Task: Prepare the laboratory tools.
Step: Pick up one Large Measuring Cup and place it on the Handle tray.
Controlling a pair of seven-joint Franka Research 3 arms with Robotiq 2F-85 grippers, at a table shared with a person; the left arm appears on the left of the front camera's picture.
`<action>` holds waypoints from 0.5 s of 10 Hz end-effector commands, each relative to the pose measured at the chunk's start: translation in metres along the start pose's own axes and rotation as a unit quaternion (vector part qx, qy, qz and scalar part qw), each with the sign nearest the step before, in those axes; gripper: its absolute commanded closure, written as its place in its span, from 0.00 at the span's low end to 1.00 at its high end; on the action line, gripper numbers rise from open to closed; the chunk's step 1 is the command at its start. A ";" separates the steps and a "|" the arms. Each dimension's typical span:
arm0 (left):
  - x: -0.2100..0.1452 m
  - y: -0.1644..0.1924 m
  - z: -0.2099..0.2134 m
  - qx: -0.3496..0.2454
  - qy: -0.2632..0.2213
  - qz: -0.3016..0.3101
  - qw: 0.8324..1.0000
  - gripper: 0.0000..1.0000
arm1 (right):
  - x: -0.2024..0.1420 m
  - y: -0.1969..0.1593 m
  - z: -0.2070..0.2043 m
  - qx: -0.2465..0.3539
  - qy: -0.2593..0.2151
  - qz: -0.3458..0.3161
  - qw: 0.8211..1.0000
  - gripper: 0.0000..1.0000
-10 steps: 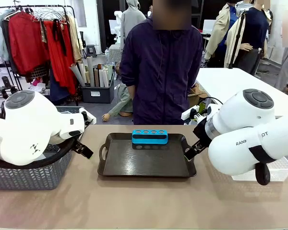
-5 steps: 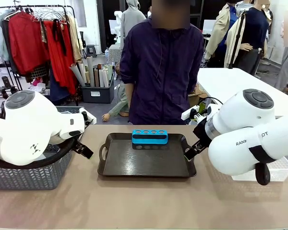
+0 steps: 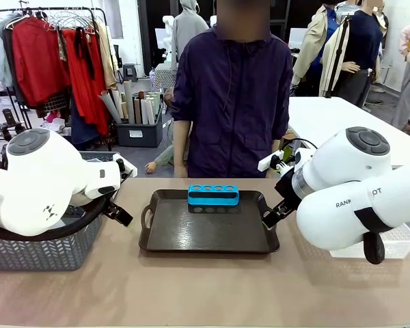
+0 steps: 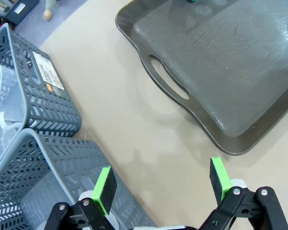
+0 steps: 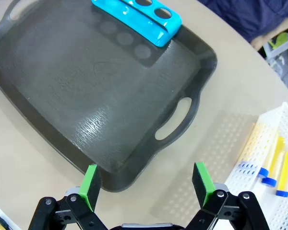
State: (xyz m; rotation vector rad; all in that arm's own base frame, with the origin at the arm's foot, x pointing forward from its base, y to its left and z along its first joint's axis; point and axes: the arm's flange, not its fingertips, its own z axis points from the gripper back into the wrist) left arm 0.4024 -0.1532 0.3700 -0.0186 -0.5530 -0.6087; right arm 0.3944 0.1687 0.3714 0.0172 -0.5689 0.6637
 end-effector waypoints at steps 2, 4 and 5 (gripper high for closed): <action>0.000 0.001 0.000 0.000 0.000 0.001 1.000 0.00 | 0.000 0.000 0.000 0.000 0.000 0.000 1.000 0.00; 0.000 0.001 0.000 0.000 0.000 0.001 1.000 0.00 | 0.000 0.000 0.000 0.000 0.000 0.000 1.000 0.00; 0.000 0.001 0.000 0.000 0.000 0.001 1.000 0.00 | 0.000 0.000 0.000 0.000 0.000 0.000 1.000 0.00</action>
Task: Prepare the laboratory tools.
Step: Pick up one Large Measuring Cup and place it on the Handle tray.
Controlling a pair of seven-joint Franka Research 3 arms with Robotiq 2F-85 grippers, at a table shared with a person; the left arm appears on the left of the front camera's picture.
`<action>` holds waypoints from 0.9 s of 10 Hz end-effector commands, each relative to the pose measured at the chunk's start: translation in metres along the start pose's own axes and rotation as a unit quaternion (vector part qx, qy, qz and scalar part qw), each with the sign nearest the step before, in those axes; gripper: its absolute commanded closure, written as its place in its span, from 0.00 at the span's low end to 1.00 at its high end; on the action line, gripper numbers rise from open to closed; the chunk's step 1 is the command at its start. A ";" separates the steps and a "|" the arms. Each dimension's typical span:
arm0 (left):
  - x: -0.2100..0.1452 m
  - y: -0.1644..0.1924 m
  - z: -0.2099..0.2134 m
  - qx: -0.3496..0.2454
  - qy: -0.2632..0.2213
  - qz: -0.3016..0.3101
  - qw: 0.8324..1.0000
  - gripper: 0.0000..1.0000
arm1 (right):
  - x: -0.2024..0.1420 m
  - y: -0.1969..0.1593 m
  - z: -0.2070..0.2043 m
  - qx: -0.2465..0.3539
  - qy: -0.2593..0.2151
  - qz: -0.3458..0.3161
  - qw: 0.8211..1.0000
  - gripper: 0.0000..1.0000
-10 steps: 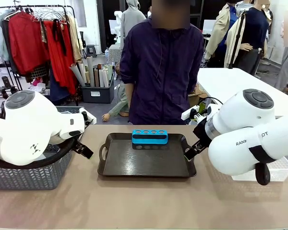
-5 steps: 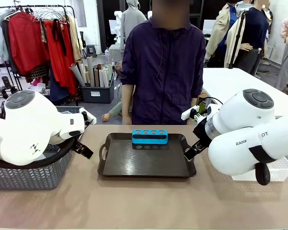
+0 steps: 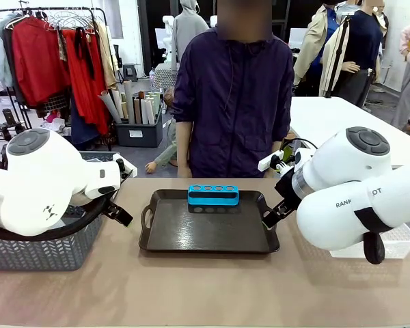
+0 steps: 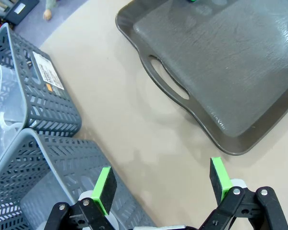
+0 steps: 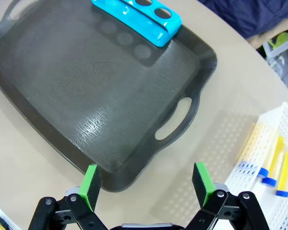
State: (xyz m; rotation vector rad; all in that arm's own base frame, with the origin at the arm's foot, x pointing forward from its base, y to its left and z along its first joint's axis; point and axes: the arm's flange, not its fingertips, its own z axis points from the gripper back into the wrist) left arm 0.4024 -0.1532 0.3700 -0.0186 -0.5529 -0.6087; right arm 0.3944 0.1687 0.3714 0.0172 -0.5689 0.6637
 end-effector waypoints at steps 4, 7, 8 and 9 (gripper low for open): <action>-0.005 -0.006 0.007 -0.005 -0.008 -0.009 1.000 0.00 | 0.002 0.004 0.000 0.024 -0.006 -0.010 1.000 0.00; -0.003 -0.005 0.020 0.003 -0.024 -0.025 0.999 0.00 | 0.004 0.002 0.006 0.048 -0.025 -0.020 0.998 0.00; -0.003 -0.003 0.029 0.006 -0.029 -0.029 0.999 0.00 | 0.007 0.003 0.010 0.056 -0.032 -0.023 0.998 0.00; 0.001 -0.006 0.036 0.007 -0.034 -0.036 0.999 0.00 | 0.009 0.004 0.019 0.063 -0.032 -0.025 0.997 0.00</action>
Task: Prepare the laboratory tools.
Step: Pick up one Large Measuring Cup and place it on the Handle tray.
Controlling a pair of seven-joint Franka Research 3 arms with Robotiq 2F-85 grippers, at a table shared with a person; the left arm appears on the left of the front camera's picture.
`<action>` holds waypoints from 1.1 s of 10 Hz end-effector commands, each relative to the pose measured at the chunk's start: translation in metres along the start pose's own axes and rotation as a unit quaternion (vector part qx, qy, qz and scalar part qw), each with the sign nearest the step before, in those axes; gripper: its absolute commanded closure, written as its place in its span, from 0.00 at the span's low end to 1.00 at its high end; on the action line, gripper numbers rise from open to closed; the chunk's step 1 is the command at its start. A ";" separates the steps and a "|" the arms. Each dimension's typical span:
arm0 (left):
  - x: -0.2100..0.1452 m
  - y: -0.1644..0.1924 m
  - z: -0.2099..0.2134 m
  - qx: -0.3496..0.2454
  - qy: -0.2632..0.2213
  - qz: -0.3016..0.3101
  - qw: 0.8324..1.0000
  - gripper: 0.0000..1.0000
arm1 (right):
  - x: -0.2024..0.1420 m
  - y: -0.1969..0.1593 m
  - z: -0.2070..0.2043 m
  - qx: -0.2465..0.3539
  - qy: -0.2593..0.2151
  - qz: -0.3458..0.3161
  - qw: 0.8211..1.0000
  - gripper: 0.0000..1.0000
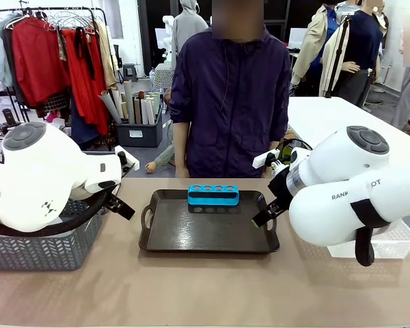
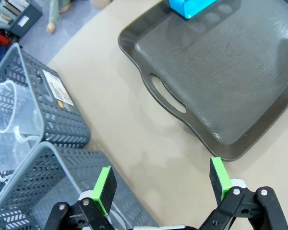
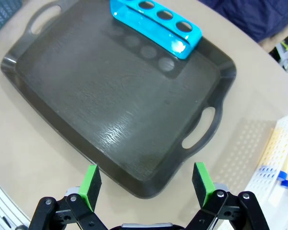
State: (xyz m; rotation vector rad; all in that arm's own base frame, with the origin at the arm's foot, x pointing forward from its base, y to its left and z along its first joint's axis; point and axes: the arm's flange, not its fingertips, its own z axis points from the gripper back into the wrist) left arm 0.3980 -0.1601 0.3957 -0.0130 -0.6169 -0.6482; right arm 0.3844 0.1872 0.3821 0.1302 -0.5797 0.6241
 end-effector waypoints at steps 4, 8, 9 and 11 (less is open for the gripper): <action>-0.015 0.002 0.057 0.001 -0.039 -0.095 0.995 0.00 | 0.037 -0.020 0.048 0.043 0.008 0.019 0.999 0.00; -0.036 0.017 0.095 0.004 -0.089 -0.136 0.987 0.00 | 0.073 -0.035 0.082 0.061 0.020 0.025 0.998 0.00; -0.040 0.024 0.100 0.005 -0.093 -0.141 0.986 0.00 | 0.078 -0.040 0.089 0.065 0.017 0.031 0.997 0.00; -0.040 0.030 0.110 0.011 -0.094 -0.139 0.986 0.00 | 0.083 -0.053 0.104 0.064 -0.005 0.028 0.998 0.00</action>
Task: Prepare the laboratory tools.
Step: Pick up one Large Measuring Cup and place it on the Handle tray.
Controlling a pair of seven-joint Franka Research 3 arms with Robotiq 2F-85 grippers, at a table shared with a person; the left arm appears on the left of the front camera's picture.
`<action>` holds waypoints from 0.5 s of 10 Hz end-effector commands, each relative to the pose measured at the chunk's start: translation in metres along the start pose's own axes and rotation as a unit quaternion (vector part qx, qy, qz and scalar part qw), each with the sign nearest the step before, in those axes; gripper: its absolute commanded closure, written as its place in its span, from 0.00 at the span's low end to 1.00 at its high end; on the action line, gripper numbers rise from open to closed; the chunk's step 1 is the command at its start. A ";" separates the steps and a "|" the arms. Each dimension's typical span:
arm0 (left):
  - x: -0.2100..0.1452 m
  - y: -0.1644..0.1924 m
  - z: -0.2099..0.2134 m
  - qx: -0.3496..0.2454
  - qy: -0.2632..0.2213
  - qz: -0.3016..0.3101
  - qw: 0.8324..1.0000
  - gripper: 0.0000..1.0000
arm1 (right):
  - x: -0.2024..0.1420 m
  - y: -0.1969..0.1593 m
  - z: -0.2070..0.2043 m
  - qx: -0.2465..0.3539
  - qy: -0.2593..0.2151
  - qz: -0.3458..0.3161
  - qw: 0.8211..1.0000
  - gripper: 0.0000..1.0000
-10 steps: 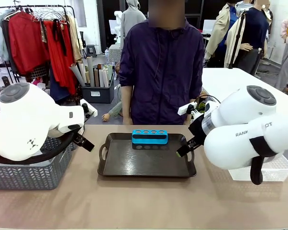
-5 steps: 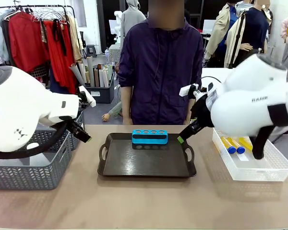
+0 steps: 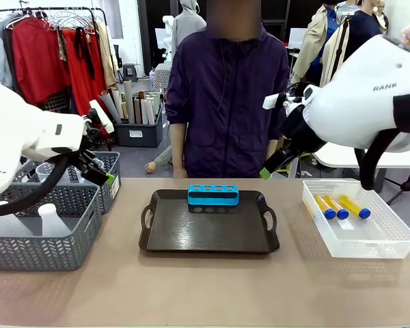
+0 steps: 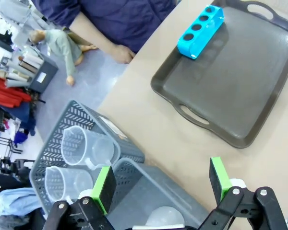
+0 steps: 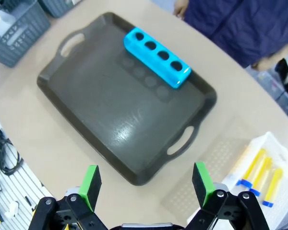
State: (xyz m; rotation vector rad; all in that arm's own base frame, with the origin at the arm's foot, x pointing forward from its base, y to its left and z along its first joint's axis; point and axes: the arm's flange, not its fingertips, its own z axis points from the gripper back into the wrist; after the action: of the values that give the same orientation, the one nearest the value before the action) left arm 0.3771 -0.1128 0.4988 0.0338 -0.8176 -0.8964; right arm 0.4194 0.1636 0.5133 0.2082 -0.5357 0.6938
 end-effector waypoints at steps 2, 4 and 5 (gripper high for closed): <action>0.000 0.000 0.000 0.000 0.000 0.000 1.000 0.00 | -0.004 -0.011 0.009 -0.065 -0.067 0.008 0.996 0.00; 0.000 0.000 0.000 0.000 0.000 0.000 1.000 0.00 | 0.001 -0.007 0.008 -0.004 -0.009 -0.003 1.000 0.00; 0.000 0.000 0.000 0.000 0.000 0.000 1.000 0.00 | 0.001 -0.007 0.008 -0.004 -0.009 -0.003 1.000 0.00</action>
State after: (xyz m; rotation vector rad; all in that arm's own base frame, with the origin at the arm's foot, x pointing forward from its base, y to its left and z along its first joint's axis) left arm 0.3754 -0.1112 0.4997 0.0331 -0.8064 -0.8985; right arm 0.4204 0.1569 0.5215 0.1886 -0.5720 0.6824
